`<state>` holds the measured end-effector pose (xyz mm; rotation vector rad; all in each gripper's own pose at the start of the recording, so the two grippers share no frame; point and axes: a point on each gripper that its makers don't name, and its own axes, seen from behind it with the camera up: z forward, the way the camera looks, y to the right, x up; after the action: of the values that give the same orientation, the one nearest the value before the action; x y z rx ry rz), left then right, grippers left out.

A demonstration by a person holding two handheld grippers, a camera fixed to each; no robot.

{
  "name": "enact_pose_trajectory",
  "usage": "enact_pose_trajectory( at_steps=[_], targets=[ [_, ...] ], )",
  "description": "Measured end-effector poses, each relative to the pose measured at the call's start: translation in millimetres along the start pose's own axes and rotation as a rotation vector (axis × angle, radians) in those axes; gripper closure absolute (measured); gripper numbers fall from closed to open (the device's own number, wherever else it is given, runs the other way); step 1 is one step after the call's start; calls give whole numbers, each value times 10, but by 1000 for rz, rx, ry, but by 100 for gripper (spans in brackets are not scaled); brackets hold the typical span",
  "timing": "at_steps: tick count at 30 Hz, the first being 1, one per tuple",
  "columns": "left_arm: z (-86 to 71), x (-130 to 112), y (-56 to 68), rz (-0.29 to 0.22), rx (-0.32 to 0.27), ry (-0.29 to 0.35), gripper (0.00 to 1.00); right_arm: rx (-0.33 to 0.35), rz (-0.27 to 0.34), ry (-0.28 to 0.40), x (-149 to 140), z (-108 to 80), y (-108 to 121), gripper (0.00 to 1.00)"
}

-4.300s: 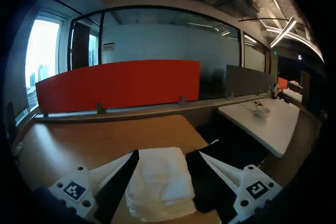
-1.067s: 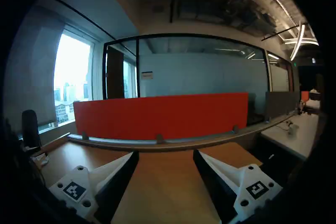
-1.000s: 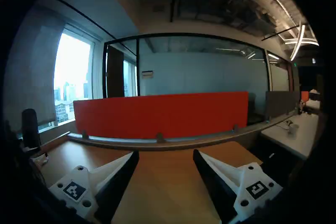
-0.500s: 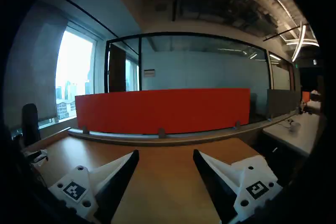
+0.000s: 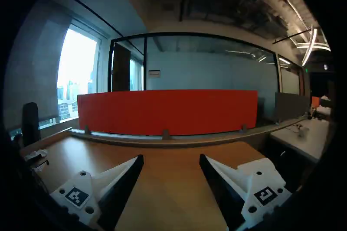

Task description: Fold towel

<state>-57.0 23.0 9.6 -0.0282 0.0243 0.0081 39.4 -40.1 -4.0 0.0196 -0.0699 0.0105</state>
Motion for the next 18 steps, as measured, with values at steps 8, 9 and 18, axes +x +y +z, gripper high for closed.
enact_pose_trajectory(
  at_steps=[8, 9, 18],
  targets=[
    [16, -20, -15, -2, 8, -7, 4, -6, -1, 7, 36, -12, 16, 0],
    [17, -20, -15, -2, 8, -7, 4, -6, -2, 7, 37, -13, 17, 0],
    [8, -27, -26, -1, 11, -7, 4, -10, -4, 11, 76, -6, 55, 0]
  ],
)
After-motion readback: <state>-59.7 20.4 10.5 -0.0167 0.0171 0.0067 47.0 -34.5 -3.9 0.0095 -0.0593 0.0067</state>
